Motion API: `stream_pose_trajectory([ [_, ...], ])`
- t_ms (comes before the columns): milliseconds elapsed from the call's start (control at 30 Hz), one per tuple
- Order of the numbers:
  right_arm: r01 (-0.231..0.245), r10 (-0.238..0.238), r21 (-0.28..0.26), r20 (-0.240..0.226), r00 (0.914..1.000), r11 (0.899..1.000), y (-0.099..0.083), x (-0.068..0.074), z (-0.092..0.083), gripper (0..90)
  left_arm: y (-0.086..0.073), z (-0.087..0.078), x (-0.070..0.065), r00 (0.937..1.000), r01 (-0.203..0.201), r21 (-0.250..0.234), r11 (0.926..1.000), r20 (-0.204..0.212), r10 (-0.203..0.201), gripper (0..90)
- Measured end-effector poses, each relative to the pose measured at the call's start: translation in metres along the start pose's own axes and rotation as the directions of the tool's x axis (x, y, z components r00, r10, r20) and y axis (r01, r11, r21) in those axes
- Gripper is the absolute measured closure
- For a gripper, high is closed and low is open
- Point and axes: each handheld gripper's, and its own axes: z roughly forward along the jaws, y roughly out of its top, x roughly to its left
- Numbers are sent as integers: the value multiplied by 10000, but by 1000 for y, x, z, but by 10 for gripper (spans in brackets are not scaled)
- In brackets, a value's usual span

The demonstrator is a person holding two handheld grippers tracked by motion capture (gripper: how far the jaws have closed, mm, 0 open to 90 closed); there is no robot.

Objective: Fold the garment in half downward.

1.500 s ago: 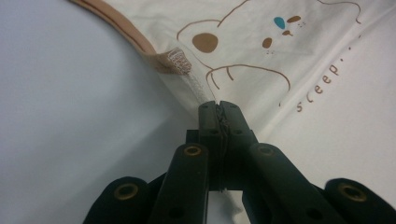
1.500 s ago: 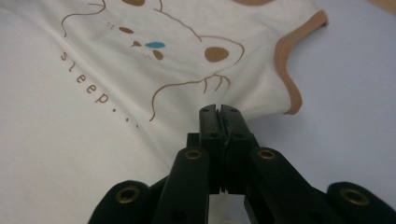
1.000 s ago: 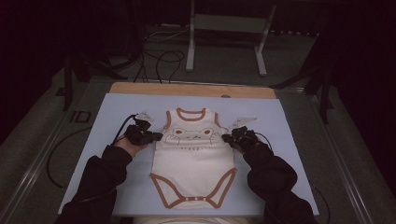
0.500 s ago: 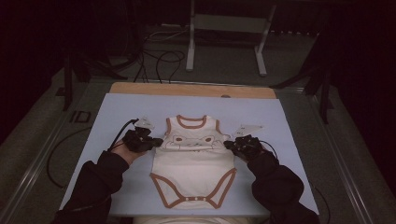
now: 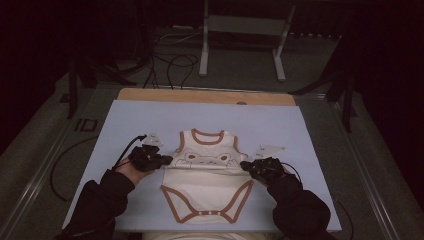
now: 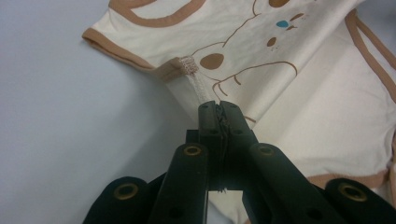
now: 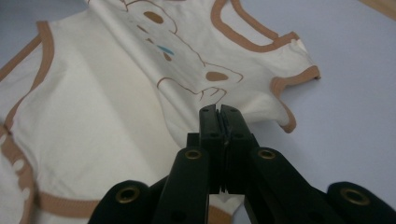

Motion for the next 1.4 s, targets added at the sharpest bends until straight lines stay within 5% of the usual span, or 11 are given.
stream_pose_trajectory([
  [1100,116,-96,326,-614,9981,9994,-31,33,-16,891,-30,-11,-42,9960,-798,181,9966,420,790,896],
  [1400,54,-3,633,-806,9967,9980,-39,37,-12,891,-44,-7,-47,9958,-674,280,9973,647,655,896],
])
